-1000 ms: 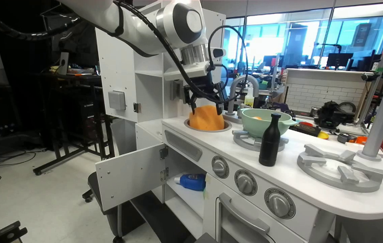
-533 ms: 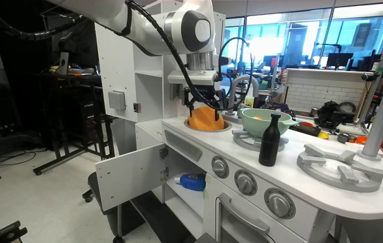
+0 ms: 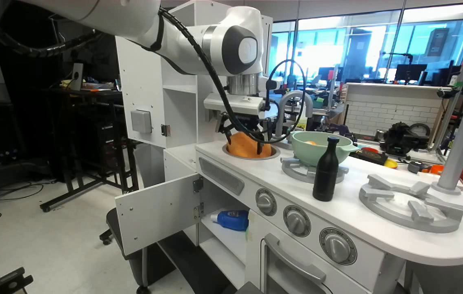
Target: Put the sponge and bottle in the open cabinet and then close the cabinet door
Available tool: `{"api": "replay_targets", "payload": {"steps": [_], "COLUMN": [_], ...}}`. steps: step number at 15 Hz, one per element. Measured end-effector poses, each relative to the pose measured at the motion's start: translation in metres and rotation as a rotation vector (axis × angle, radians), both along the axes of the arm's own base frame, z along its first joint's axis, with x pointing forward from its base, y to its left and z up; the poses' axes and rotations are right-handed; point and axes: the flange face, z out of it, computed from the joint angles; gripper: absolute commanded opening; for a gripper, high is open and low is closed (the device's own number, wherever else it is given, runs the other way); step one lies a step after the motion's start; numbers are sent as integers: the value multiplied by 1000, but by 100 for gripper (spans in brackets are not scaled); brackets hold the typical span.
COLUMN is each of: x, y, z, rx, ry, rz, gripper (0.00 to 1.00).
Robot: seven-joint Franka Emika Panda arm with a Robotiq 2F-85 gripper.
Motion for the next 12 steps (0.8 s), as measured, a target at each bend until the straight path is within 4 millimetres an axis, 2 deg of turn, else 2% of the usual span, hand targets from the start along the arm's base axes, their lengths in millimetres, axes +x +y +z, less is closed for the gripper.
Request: {"api": "replay_targets", "payload": {"steps": [1, 2, 5, 11, 12], "x": [0, 0, 1, 1, 1], "y": [0, -1, -3, -15, -20], "z": [0, 0, 4, 1, 0], "rx": [1, 2, 4, 4, 4], "ry": [0, -1, -8, -7, -6], "rz": [0, -1, -3, -13, -16], "gripper": [74, 68, 43, 2, 0]}}
